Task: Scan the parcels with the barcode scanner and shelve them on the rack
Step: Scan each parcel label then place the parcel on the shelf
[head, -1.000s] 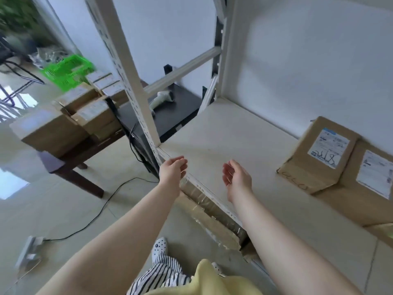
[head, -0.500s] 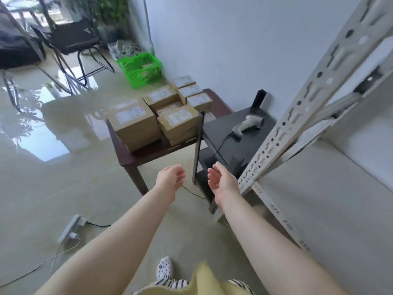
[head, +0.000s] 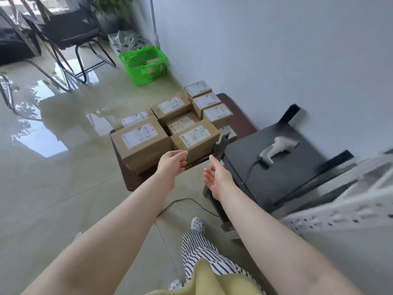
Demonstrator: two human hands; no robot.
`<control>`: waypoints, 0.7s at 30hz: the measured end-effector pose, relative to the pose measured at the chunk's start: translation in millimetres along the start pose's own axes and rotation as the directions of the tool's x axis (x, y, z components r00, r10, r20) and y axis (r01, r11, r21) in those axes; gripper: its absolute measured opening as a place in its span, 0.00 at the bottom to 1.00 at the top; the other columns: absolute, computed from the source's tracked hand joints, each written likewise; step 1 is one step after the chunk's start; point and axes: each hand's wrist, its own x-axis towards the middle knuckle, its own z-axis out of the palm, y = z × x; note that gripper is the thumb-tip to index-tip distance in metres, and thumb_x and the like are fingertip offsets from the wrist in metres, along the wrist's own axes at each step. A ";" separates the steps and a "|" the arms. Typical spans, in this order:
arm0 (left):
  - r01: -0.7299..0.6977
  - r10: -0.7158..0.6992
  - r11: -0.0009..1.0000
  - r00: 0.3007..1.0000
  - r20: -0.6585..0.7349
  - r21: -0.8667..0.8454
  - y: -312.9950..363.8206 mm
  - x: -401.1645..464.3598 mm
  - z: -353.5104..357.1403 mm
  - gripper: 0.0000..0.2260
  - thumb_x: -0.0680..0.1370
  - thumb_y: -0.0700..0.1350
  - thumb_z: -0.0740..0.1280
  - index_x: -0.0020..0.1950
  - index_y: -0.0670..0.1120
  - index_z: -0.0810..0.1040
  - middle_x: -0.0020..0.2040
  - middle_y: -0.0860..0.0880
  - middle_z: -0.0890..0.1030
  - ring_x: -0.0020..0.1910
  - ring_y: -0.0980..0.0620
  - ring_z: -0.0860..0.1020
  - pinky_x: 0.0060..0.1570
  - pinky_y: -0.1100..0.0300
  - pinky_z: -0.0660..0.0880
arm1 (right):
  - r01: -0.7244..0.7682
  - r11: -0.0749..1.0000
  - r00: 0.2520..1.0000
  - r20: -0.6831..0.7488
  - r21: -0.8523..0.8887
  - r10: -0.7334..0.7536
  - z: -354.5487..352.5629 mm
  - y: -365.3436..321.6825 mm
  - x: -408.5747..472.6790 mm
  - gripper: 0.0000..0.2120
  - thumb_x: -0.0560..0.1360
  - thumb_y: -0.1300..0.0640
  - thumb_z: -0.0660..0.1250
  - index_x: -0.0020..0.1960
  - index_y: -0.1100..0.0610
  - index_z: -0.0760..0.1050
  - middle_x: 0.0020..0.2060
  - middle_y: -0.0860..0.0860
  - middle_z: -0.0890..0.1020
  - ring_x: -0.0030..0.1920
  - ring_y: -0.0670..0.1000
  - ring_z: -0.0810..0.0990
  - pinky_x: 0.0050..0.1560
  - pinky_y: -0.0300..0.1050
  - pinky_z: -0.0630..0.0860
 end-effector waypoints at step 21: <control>-0.163 -0.055 0.425 0.977 0.206 0.891 65.0 239.7 39.3 0.29 0.81 0.45 0.67 0.80 0.46 0.61 0.74 0.42 0.69 0.68 0.44 0.73 0.55 0.57 0.72 | -0.278 0.955 0.959 -0.083 -0.102 0.270 74.8 -12.3 207.9 0.40 0.71 0.44 0.77 0.76 0.55 0.64 0.70 0.57 0.71 0.65 0.56 0.73 0.64 0.53 0.76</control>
